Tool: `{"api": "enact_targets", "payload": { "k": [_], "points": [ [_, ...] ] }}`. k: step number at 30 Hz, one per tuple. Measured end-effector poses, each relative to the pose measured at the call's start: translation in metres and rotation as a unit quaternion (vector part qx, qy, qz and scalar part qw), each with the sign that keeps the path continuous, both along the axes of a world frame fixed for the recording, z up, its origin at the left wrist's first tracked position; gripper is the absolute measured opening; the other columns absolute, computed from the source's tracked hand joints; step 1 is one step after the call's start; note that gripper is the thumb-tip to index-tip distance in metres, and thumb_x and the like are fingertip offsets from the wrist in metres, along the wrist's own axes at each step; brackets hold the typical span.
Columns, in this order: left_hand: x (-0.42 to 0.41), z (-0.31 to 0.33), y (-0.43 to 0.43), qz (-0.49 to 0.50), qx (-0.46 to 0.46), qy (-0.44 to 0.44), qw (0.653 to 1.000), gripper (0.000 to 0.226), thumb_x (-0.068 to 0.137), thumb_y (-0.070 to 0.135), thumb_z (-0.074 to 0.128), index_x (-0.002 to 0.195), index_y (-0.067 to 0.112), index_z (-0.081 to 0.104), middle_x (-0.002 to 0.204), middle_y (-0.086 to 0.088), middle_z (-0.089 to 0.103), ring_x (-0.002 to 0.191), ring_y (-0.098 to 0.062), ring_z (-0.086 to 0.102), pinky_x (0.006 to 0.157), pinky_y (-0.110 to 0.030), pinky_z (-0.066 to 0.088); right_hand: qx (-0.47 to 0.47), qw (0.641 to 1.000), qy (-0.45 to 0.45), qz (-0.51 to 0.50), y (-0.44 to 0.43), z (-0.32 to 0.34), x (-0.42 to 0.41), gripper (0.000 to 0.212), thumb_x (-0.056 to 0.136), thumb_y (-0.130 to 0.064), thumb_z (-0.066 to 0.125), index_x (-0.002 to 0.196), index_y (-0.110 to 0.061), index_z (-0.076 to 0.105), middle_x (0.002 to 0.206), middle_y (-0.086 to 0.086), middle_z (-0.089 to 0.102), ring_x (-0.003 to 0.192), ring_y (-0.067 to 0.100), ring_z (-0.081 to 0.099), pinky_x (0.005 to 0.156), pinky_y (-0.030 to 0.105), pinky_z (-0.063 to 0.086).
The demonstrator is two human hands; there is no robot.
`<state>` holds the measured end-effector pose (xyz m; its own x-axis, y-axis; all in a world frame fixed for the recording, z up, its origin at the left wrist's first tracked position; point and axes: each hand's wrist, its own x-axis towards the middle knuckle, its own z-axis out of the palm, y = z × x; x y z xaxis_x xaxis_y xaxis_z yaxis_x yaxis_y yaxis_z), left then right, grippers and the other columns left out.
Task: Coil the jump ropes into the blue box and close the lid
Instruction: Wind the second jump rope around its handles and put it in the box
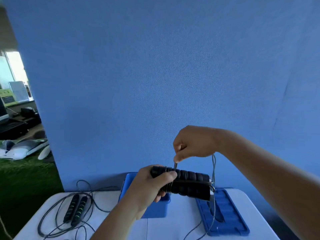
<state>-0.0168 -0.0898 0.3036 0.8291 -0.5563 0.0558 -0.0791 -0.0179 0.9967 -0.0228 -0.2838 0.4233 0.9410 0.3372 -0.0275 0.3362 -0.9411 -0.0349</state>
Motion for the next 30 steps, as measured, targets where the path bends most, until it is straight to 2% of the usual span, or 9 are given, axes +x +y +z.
{"api": "enact_targets", "payload": {
  "k": [4,9,11,13,16,19,23,27,30],
  "points": [
    [0.002,-0.002,-0.001,0.031,-0.022,0.013,0.999,0.045,0.076,0.036,0.075,0.094,-0.004,0.069,0.064,-0.006,0.056,0.056,-0.019,0.047,0.045,-0.025,0.035,-0.011,0.999,-0.01,-0.034,0.008,0.0,-0.014,0.034,0.09,-0.048,0.065,0.074,-0.018,0.064,0.067,-0.006,0.059,0.065,0.008,0.053,0.063,0.03,0.045],
    [0.003,-0.007,-0.007,0.068,-0.031,0.016,0.997,0.032,0.088,0.026,0.075,0.089,-0.005,0.067,0.063,-0.006,0.054,0.057,-0.021,0.046,0.045,-0.026,0.036,-0.001,0.997,-0.038,-0.066,0.016,-0.009,-0.026,0.036,0.091,-0.04,0.056,0.077,-0.008,0.065,0.073,0.01,0.066,0.073,0.026,0.062,0.071,0.043,0.055],
    [0.005,-0.008,-0.009,0.084,-0.036,0.018,0.996,0.031,0.088,0.027,0.076,0.084,-0.002,0.067,0.064,-0.008,0.053,0.059,-0.021,0.046,0.046,-0.027,0.036,0.026,0.994,-0.049,-0.089,0.018,-0.015,-0.029,0.032,0.088,-0.034,0.052,0.078,-0.006,0.063,0.074,0.012,0.066,0.068,0.024,0.059,0.071,0.045,0.056],
    [0.007,-0.008,-0.011,0.099,-0.045,0.023,0.994,0.028,0.087,0.028,0.077,0.077,0.004,0.068,0.066,-0.009,0.053,0.059,-0.022,0.045,0.045,-0.027,0.036,0.071,0.989,-0.061,-0.115,0.02,-0.022,-0.033,0.029,0.084,-0.029,0.047,0.078,-0.004,0.06,0.076,0.016,0.064,0.062,0.018,0.047,0.068,0.048,0.056],
    [0.008,-0.009,-0.016,0.123,-0.068,0.037,0.989,0.032,0.087,0.03,0.078,0.079,0.001,0.069,0.065,-0.008,0.052,0.058,-0.021,0.044,0.045,-0.028,0.036,0.133,0.977,-0.075,-0.146,0.023,-0.034,-0.039,0.027,0.086,-0.023,0.048,0.075,-0.002,0.06,0.071,0.017,0.063,0.059,0.017,0.044,0.062,0.044,0.054],
    [0.011,-0.009,-0.02,0.152,-0.084,0.034,0.984,0.034,0.088,0.032,0.076,0.084,-0.001,0.069,0.06,-0.007,0.053,0.056,-0.021,0.044,0.051,-0.033,0.037,0.232,0.951,-0.072,-0.189,0.027,-0.05,-0.045,0.031,0.09,-0.029,0.054,0.073,-0.005,0.061,0.063,0.006,0.063,0.053,0.014,0.045,0.052,0.034,0.046],
    [0.017,-0.006,-0.023,0.166,-0.096,0.019,0.981,0.037,0.09,0.029,0.073,0.071,-0.001,0.061,0.059,-0.011,0.051,0.052,-0.021,0.043,0.051,-0.033,0.036,0.347,0.912,-0.066,-0.208,0.038,-0.074,-0.057,0.031,0.094,-0.029,0.054,0.07,-0.011,0.063,0.057,-0.003,0.06,0.042,0.007,0.04,0.042,0.02,0.035],
    [0.02,-0.005,-0.027,0.174,-0.101,0.027,0.979,0.032,0.09,0.031,0.073,0.067,0.012,0.063,0.058,-0.008,0.052,0.053,-0.022,0.045,0.054,-0.033,0.043,0.399,0.888,-0.087,-0.21,0.05,-0.102,-0.064,0.031,0.096,-0.025,0.052,0.069,-0.014,0.062,0.057,-0.005,0.063,0.045,0.003,0.045,0.045,0.016,0.036],
    [0.02,-0.006,-0.031,0.185,-0.118,0.055,0.974,0.03,0.087,0.032,0.075,0.068,0.01,0.068,0.057,-0.01,0.055,0.05,-0.022,0.047,0.058,-0.036,0.045,0.405,0.886,-0.105,-0.202,0.056,-0.119,-0.067,0.032,0.099,-0.026,0.051,0.07,-0.019,0.06,0.064,-0.002,0.069,0.048,0.004,0.05,0.049,0.015,0.037]
  ]
}}
